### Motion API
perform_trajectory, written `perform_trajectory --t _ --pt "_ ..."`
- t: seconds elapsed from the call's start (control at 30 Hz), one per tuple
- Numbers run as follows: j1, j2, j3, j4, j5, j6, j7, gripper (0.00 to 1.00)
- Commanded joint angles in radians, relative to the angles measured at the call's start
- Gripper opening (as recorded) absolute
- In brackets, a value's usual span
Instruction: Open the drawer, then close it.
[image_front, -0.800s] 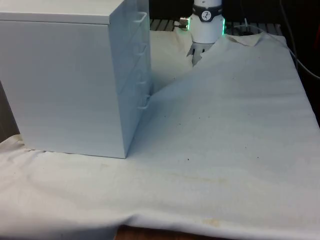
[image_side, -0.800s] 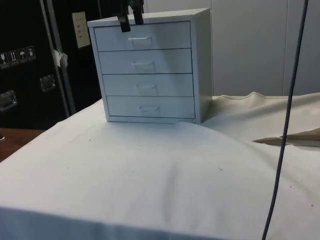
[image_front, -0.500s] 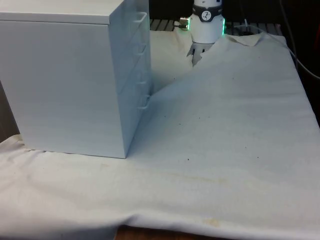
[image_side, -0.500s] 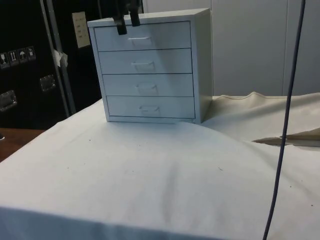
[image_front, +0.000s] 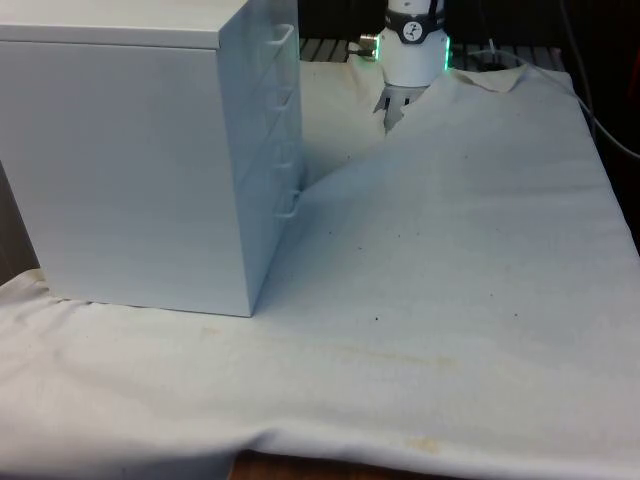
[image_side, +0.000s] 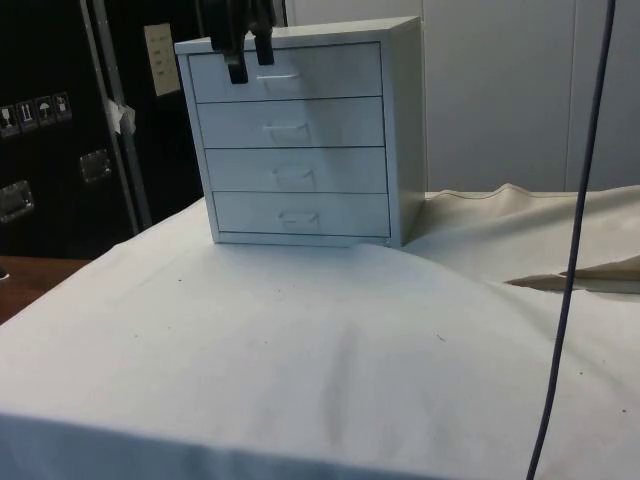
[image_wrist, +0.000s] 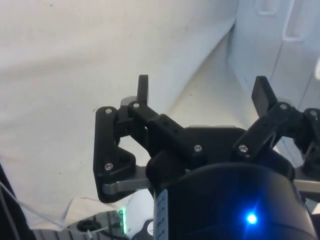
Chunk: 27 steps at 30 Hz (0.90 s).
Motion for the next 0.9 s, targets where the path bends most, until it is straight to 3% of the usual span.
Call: perform_trajectory --t 0.0,0.87 --pt "0.000 0.001 0.000 -0.006 -0.010 0.018 -0.001 1.00" --pt "-0.001 0.040 0.000 -0.025 -0.142 0.067 -0.014 1.00"
